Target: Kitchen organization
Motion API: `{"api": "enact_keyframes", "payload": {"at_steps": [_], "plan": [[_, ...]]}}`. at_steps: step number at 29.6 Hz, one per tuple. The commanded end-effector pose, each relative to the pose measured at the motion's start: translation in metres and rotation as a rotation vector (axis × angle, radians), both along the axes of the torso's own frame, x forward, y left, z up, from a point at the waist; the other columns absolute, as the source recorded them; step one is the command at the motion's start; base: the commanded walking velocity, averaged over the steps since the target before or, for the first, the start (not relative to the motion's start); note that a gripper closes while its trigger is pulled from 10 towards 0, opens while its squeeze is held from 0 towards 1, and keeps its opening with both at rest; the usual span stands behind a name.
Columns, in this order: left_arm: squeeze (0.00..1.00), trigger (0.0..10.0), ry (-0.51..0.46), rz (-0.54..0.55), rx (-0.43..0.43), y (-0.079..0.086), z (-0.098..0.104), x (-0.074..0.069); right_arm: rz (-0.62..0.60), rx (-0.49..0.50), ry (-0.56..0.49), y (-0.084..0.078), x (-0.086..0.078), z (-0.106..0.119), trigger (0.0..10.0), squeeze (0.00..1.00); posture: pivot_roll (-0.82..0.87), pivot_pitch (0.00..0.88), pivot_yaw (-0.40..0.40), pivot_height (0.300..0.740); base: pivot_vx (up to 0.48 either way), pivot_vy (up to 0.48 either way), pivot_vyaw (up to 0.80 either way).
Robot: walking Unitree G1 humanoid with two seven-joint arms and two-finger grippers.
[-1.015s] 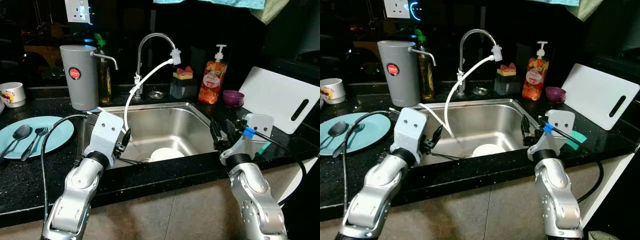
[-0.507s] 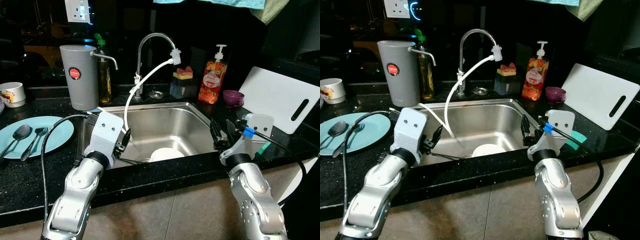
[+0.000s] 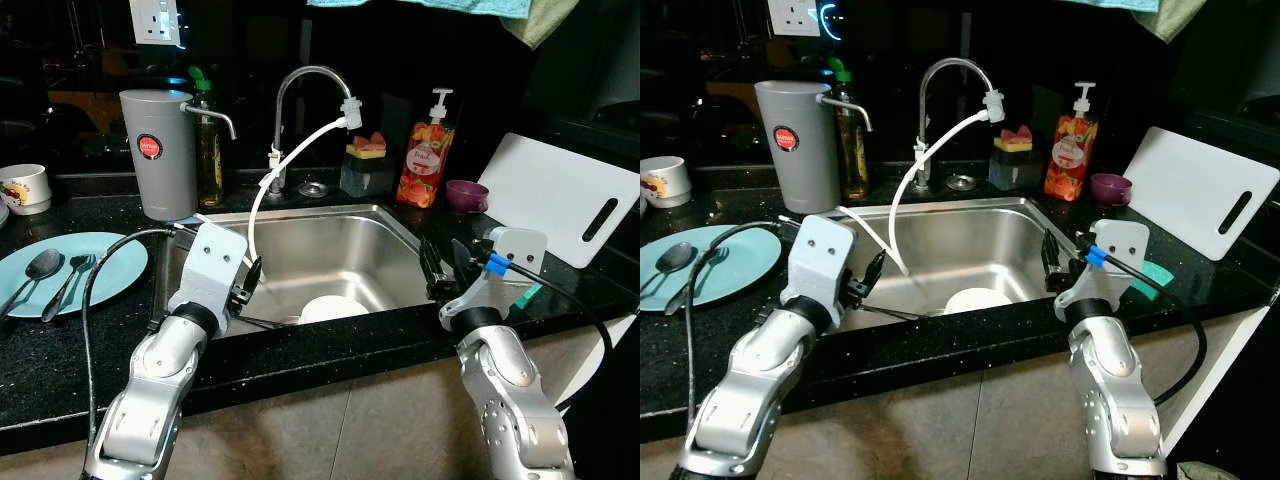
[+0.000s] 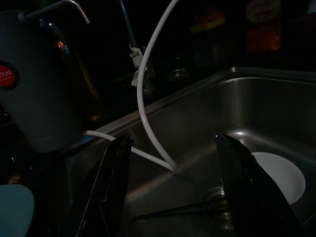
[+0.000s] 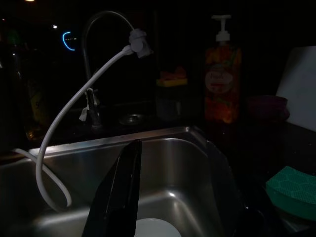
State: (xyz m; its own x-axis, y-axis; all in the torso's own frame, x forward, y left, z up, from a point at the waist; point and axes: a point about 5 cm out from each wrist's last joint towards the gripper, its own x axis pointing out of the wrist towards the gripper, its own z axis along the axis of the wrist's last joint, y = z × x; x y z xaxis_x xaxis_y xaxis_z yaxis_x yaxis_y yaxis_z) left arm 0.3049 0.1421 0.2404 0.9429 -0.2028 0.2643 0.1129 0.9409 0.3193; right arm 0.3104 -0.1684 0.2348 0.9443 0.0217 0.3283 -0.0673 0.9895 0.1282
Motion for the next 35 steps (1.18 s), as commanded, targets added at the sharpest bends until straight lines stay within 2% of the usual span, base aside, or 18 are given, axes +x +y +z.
{"api": "enact_keyframes", "payload": {"at_steps": [1,35], "plan": [[0.0,10.0,-0.009,-0.022,0.006,-0.0057,0.0033,-0.0007,-0.004,-0.008,-0.009,-0.0007,-0.0016,0.0026,10.0,0.0,0.17,0.012,-0.101,0.74,0.0,0.0,0.0],[0.0,10.0,-0.005,-0.022,0.008,-0.0052,0.0023,0.0002,-0.008,-0.005,-0.006,-0.0003,-0.0021,0.0014,10.0,0.0,0.17,0.01,-0.097,0.74,0.0,0.0,0.0]]}}
